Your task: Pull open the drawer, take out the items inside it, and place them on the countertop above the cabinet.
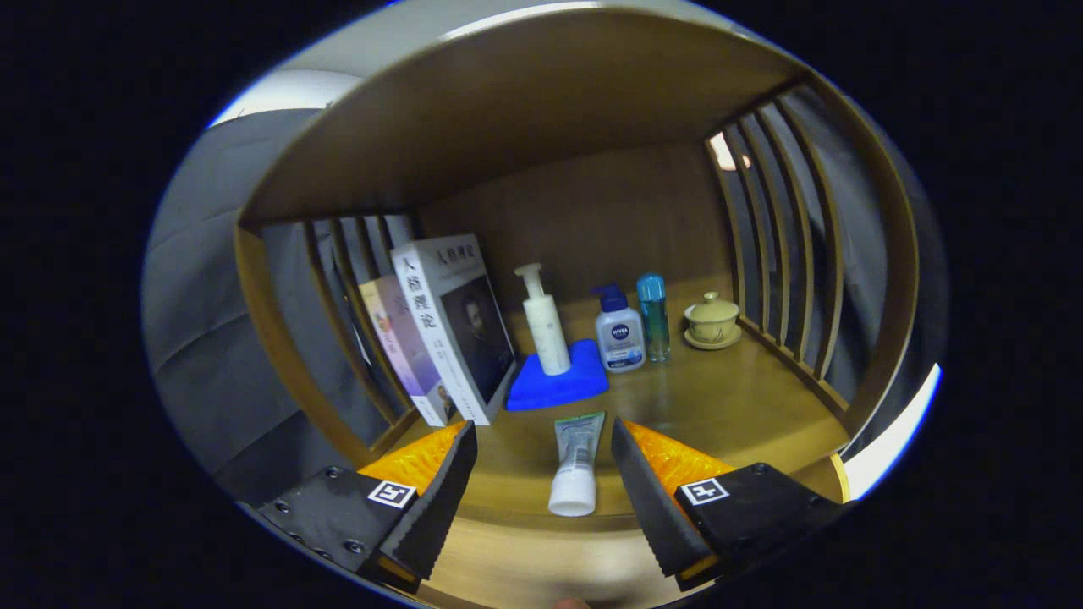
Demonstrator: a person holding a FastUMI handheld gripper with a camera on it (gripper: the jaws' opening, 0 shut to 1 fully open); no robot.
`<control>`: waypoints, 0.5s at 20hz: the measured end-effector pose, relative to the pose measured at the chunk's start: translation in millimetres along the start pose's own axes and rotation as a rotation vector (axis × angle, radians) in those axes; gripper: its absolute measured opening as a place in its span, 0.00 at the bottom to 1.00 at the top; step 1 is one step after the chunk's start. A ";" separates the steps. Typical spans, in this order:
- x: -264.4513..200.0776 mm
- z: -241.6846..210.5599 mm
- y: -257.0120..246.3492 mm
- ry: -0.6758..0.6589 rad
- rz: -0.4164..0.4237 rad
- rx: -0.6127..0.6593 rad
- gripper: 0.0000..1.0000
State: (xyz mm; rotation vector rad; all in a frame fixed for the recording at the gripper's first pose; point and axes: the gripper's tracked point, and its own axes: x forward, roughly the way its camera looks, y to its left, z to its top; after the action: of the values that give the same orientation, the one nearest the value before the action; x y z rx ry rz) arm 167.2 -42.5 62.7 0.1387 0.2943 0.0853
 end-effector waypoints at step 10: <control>-93.1 -36.7 1.7 -0.205 -0.077 -0.137 0.98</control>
State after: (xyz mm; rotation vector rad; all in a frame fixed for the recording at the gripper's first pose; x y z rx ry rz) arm 67.5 -45.9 54.5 -0.0001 0.0882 0.0139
